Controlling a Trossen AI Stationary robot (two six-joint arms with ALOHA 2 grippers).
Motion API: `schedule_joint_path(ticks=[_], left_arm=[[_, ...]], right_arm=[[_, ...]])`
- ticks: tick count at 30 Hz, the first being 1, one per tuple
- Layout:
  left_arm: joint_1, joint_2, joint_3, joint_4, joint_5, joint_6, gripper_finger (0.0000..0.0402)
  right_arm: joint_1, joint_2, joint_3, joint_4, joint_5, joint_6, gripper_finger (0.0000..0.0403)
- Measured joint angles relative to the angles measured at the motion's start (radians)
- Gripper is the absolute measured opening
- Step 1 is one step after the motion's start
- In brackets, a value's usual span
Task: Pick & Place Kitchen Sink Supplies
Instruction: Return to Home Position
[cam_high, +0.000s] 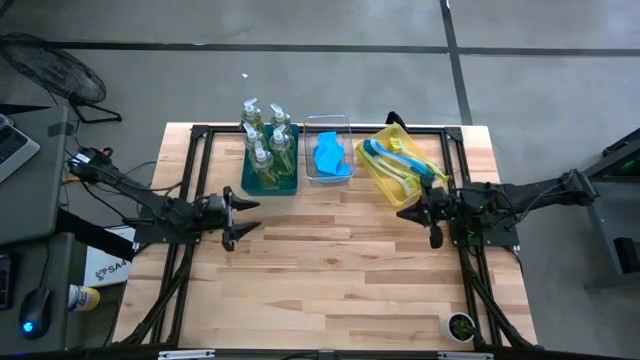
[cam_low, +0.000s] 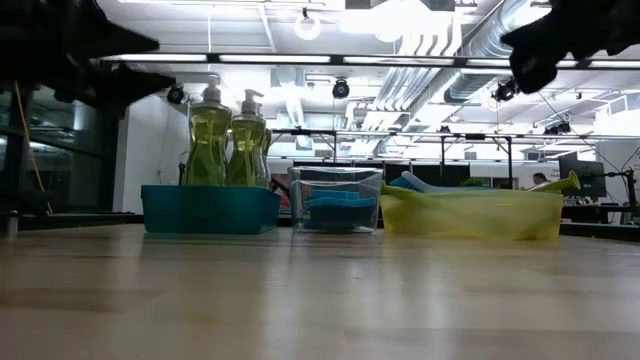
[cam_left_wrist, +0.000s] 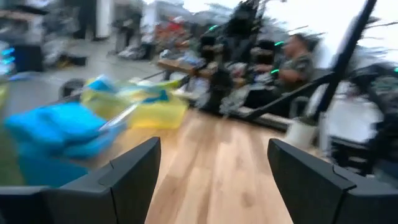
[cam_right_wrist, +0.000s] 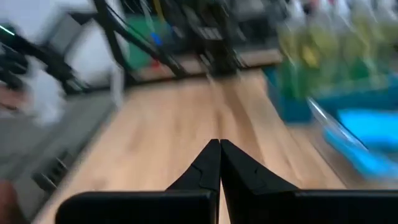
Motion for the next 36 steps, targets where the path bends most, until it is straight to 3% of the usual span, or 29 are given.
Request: schedule_joint_path(ticks=[5,8,12,19,27,32,36], left_arm=[[0.000,-0.009,0.000,0.020,0.040,0.086,0.0274],[0.013,-0.010,-0.001,0.041,0.053,0.145,0.0248],[0.083,-0.014,-0.001,0.040,0.114,0.187,0.0210],[0.247,-0.015,-0.002,0.016,0.297,0.211,0.0167],[0.447,-0.016,-0.003,0.004,0.530,0.218,0.0154],[0.513,-0.014,-0.012,-0.068,0.452,0.201,0.0154],[0.517,-0.012,-0.013,-0.148,0.378,0.195,0.0153]], right_arm=[[0.052,0.001,-0.172,0.398,-0.027,-0.045,0.0000],[0.057,-0.001,-0.270,0.562,0.008,-0.049,0.0000],[0.053,-0.003,-0.328,0.685,-0.022,-0.069,0.0000],[0.014,-0.002,-0.338,0.663,-0.083,-0.109,0.0000],[-0.141,-0.002,-0.338,0.573,-0.227,-0.134,0.0000],[-0.193,-0.001,-0.338,0.387,-0.138,-0.167,0.0000],[-0.198,-0.002,-0.338,0.323,-0.126,-0.184,0.0000]])
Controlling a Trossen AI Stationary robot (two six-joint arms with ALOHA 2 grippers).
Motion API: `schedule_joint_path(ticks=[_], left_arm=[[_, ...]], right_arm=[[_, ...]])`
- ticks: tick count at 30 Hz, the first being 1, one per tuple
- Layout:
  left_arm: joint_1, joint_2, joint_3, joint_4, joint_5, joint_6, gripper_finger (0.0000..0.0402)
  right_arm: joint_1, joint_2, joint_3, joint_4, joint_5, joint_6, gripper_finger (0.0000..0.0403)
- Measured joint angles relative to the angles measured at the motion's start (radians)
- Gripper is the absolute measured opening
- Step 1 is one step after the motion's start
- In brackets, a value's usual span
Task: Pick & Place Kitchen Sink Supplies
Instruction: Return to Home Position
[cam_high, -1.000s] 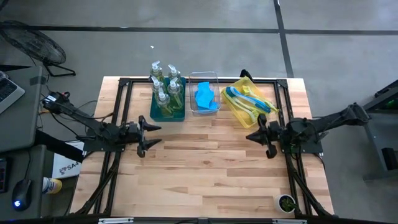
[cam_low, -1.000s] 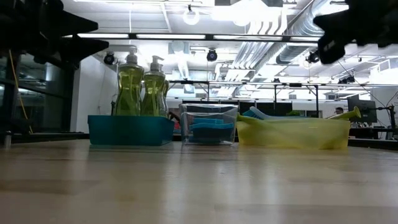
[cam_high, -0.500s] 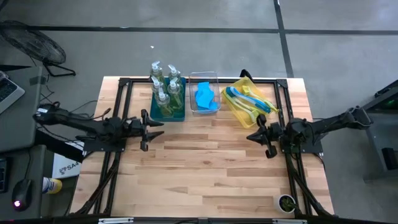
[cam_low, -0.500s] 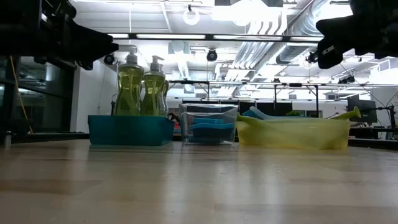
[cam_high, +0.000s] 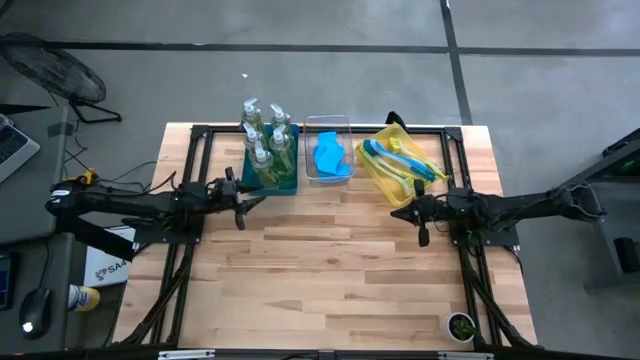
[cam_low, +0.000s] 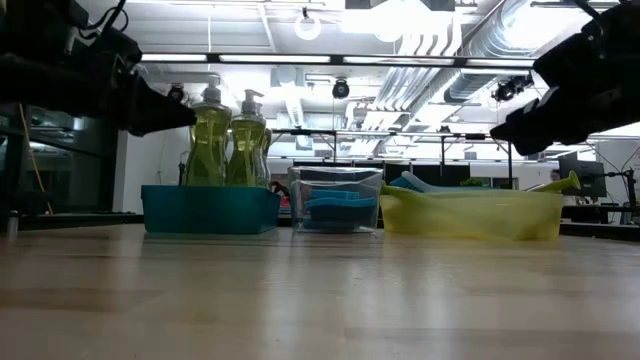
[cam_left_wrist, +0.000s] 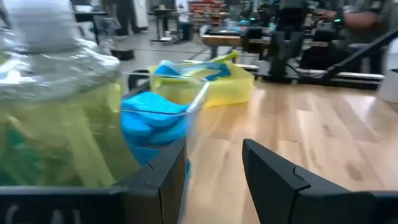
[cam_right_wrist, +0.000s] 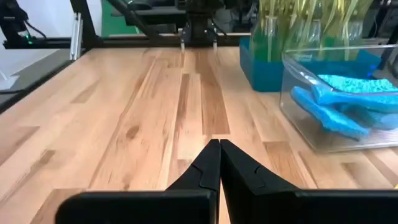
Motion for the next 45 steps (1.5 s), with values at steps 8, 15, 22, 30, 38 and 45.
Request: schedule_joint_path(ticks=[8,15,22,30,38,45], left_arm=[[0.000,-0.004,0.000,0.097,-0.020,0.083,0.0153],[0.000,-0.022,0.000,0.107,-0.030,0.094,0.0153],[0.000,-0.080,0.000,0.152,0.030,0.036,0.0153],[0.000,-0.093,0.000,0.110,0.010,-0.005,0.0154],[0.000,-0.092,0.000,0.038,0.008,-0.005,0.0154],[0.000,-0.092,0.000,-0.032,0.008,-0.005,0.0154]], right_arm=[[0.000,-0.061,0.000,0.075,-0.012,-0.049,0.0000],[-0.001,-0.247,0.000,-0.037,0.005,-0.019,0.0000],[0.000,-0.443,0.000,-0.183,0.097,0.131,0.0000],[0.000,-0.423,0.000,-0.175,0.179,0.202,0.0004],[0.000,-0.423,0.000,-0.173,0.181,0.202,0.0003],[0.000,-0.423,0.001,-0.173,0.181,0.202,0.0003]])
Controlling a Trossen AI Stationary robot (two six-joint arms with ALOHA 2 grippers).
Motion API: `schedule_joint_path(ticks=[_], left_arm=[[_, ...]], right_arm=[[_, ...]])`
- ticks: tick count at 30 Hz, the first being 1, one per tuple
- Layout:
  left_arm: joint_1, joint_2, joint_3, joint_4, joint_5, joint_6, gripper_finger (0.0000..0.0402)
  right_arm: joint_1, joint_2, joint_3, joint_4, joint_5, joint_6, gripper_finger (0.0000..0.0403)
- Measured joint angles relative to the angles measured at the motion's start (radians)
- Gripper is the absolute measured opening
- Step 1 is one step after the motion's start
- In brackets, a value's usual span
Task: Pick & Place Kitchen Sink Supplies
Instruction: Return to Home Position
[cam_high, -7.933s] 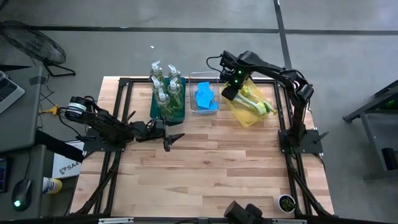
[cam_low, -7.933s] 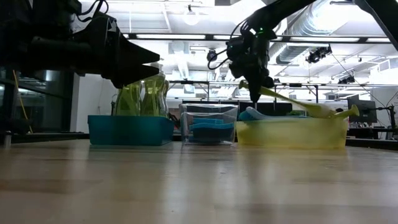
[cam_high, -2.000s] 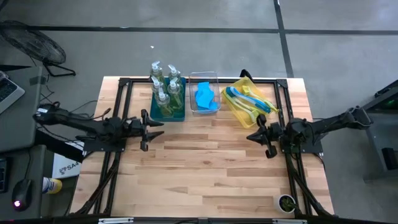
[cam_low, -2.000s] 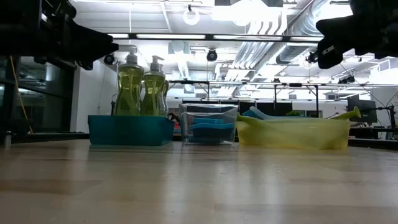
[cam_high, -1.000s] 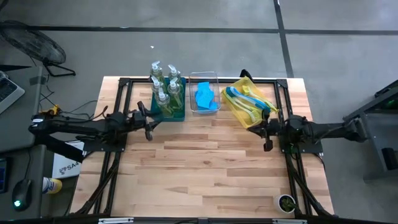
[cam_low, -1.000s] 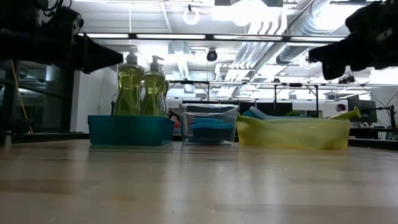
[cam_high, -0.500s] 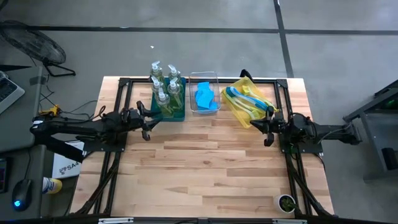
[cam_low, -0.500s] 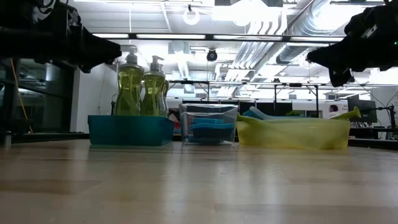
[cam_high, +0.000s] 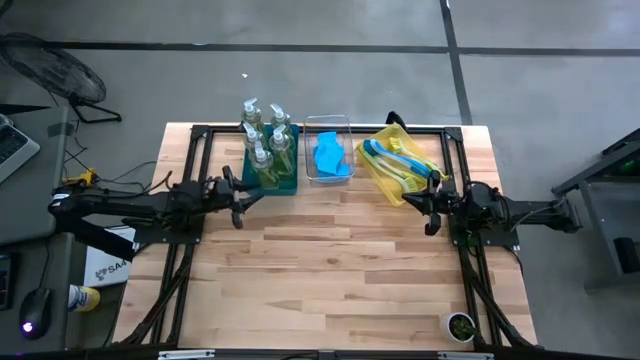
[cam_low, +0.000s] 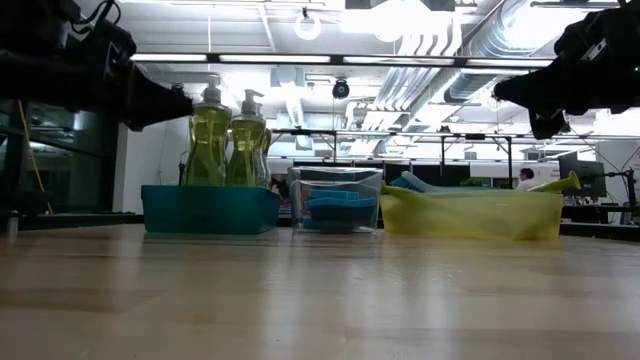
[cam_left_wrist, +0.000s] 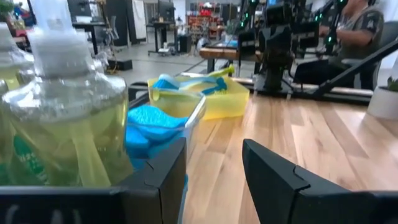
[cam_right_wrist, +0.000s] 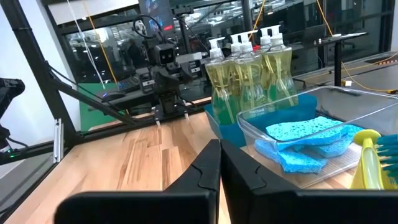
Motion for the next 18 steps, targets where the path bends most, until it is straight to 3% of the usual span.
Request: schedule_joint_path(ticks=[18], left_arm=[[0.000,0.000,0.000,-0.170,0.000,0.000,0.0154]], right_arm=[[0.000,0.000,0.001,-0.001,0.000,0.000,0.0005]])
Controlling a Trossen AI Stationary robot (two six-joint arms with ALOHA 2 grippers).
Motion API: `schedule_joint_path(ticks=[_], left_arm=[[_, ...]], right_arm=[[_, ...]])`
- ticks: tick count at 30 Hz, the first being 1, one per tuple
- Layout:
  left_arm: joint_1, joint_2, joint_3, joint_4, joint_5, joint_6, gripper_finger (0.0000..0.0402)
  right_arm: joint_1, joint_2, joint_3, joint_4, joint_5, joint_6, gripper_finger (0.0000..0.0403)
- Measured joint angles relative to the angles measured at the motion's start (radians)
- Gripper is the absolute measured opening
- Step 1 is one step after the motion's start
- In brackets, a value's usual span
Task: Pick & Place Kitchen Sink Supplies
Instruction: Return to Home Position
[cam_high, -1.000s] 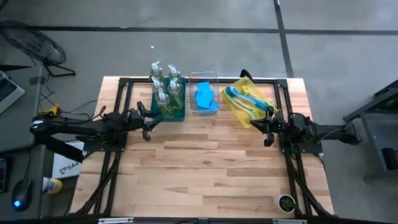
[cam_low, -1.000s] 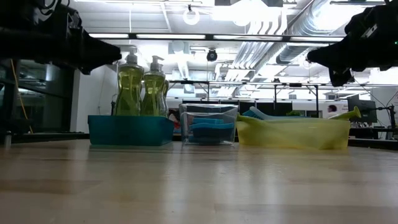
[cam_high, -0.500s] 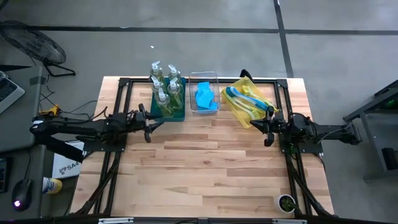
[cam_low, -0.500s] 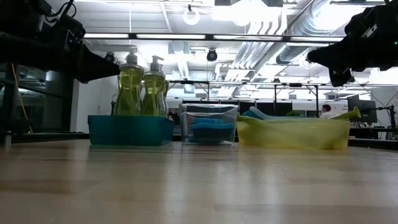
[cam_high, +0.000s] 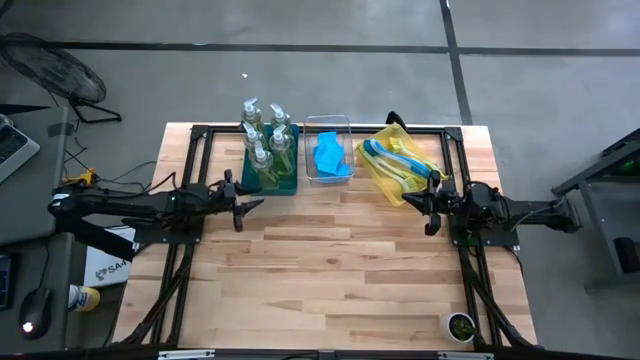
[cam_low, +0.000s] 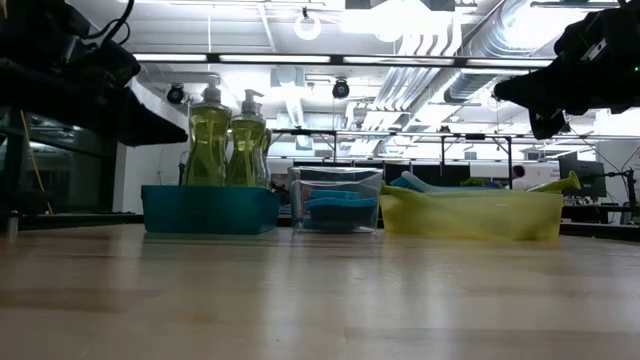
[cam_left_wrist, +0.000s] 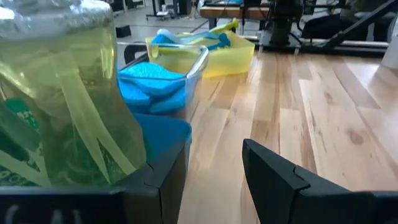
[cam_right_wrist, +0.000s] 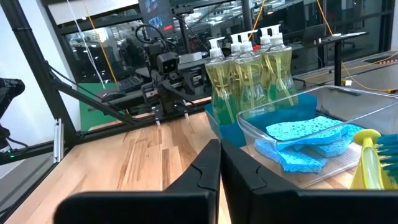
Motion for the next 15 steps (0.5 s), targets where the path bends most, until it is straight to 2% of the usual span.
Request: schedule_joint_path(ticks=[15], left_arm=[[0.000,0.000,0.000,-0.039,0.000,0.000,0.0154]], right_arm=[[0.000,0.000,0.000,0.000,0.000,0.000,0.0002]])
